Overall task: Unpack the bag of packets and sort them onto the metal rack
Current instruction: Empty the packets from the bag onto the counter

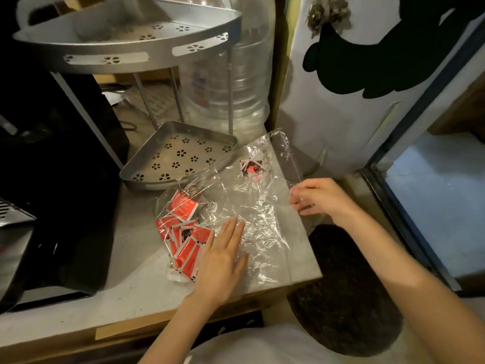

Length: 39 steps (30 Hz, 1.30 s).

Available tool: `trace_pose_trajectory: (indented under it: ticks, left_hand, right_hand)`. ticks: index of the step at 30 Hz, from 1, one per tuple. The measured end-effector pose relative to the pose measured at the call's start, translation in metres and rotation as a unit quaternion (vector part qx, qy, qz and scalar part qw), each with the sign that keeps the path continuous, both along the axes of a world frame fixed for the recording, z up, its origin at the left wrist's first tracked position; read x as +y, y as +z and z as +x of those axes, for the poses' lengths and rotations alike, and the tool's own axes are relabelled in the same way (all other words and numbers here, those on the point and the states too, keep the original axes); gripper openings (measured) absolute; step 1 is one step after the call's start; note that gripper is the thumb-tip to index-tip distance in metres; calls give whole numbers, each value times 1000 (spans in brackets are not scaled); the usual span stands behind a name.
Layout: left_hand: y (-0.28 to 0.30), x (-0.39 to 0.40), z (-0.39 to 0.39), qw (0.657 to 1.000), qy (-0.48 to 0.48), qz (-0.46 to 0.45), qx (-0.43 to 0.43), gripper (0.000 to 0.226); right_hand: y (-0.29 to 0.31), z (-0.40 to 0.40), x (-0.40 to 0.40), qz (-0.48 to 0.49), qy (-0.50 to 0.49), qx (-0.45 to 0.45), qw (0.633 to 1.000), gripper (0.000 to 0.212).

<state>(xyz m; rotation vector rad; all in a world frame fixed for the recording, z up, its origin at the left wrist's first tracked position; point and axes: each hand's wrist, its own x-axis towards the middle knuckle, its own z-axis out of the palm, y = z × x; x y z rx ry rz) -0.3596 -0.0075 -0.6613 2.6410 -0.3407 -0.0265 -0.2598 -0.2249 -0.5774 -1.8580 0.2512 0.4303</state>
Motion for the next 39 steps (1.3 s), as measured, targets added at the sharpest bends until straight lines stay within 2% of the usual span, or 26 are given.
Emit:
trace_pose_trajectory:
  ticks: [4,7,10,14,16,18,20,22,25,27,30,34,37,39]
  left_hand:
    - [-1,3,-1,1000,0,-19,-20,57]
    - [1,7,-3,999,7,-48,-11,58]
    - [1,6,-3,999,12,-43,-5,60]
    - [2,0,-3,1000,2,-2,-20,59]
    - [4,-2,-4,1000,6,-9,-10,58]
    - [5,-3,-4,1000,4,-19,1,59]
    - [8,-5,-3,1000,-4,-14,8,60]
    - [7,-5,-3,1000,-3,-4,21,61]
    - [7,-5,-3,1000,-5,-8,20,63]
    - [8,-3,-2,1000,-17,-9,23,66]
    - [12,0,-1,999,-21,-13,27,73]
    - [7,4,0,999,-12,-36,15,69]
    - [4,4,-1,1000,-9,-1,-11,64]
    - [12,3,-4,1000,-9,-17,-10,69]
  right_hand:
    - [-1,18,-30,37,-5,73,997,10]
    - [-9,26,-47,43,44,125,990,18]
    - [-20,30,-60,-47,73,147,985,19]
    - [-37,35,-57,-150,17,95,984,18]
    - [-42,38,-48,-208,38,71,975,31]
    - [-38,40,-35,-301,104,77,945,66]
    - [-31,40,-20,-425,164,54,889,96]
    - [-16,40,2,-497,160,-47,851,95]
    - [6,46,37,-465,157,-254,834,72]
    - [12,54,63,-412,223,-322,823,62]
    - [8,66,105,-383,348,-320,794,66]
    - [-10,77,155,-409,452,-291,738,82]
    - [-16,80,177,-417,472,-267,729,85]
    - [-16,82,183,-410,454,-302,731,73]
